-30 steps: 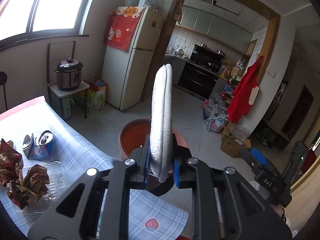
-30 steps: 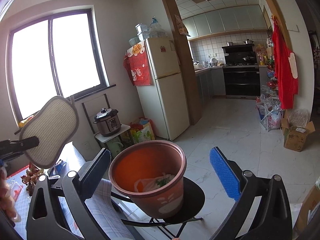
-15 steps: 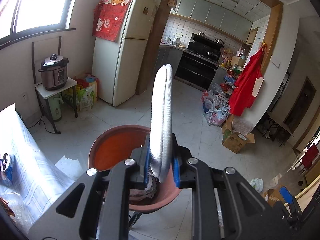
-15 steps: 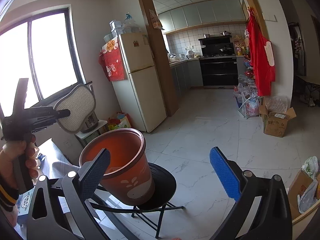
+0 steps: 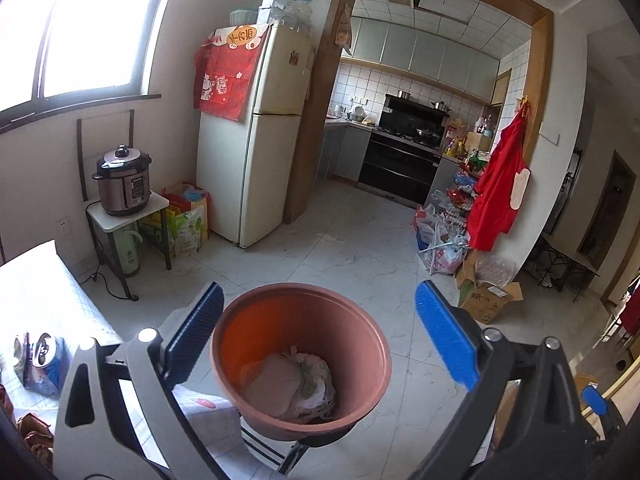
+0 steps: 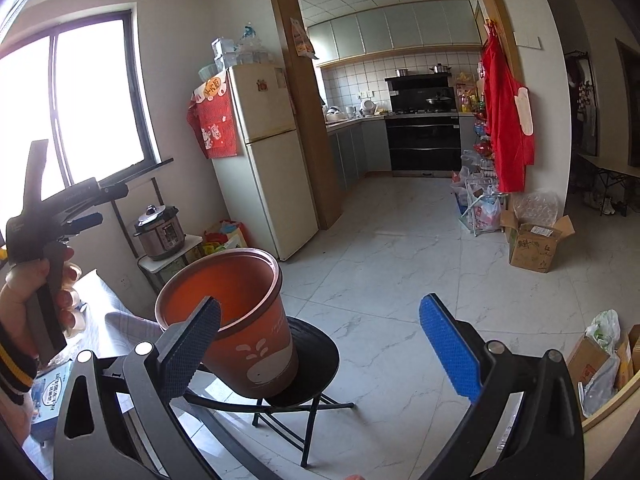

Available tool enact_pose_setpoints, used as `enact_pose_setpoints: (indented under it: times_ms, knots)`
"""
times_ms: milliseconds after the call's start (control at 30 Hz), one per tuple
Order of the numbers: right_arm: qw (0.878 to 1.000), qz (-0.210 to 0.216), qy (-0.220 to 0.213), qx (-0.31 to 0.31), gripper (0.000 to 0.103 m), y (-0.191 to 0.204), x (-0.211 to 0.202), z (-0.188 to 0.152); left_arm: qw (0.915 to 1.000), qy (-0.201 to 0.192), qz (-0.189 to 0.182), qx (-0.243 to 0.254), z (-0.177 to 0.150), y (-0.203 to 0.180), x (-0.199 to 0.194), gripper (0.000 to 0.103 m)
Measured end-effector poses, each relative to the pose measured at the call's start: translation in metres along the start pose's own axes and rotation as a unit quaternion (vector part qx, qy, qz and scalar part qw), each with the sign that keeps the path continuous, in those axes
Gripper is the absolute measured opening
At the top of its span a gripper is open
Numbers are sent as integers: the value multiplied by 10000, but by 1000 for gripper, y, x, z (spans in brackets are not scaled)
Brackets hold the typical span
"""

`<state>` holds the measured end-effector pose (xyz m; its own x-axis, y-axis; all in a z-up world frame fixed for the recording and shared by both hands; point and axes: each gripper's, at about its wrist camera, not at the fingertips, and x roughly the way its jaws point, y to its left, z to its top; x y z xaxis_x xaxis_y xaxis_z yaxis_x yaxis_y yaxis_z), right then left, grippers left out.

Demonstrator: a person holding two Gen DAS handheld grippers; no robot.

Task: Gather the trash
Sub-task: 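Return both tools from the bucket to the table, then grasp the crumpled brown-red paper wrapper with the right tool and lift it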

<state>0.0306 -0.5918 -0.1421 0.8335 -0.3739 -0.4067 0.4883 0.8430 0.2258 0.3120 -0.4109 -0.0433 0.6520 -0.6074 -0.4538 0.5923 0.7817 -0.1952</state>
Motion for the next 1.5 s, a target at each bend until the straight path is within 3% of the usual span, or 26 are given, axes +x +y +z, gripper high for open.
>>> enact_pose_setpoints:
  times_ms: [400, 633, 933, 1233, 1500]
  knots:
    - [9988, 483, -45, -107, 97, 73, -47, -16, 9971, 27, 591, 487, -34, 54, -134, 97]
    - [9929, 1069, 397, -331, 97, 142, -54, -42, 9967, -7, 797, 167, -63, 125, -218, 97]
    - [9817, 1499, 969, -660, 97, 224, -59, -75, 9893, -194, 1427, -230, -109, 220, -304, 97]
    - [9718, 1756, 1242, -962, 97, 282, -55, -83, 9693, -154, 2362, -659, -146, 308, -357, 97]
    - [9455, 2245, 1211, -2023, 97, 374, -44, -80, 9450, -265, 3173, -750, -148, 369, -402, 97]
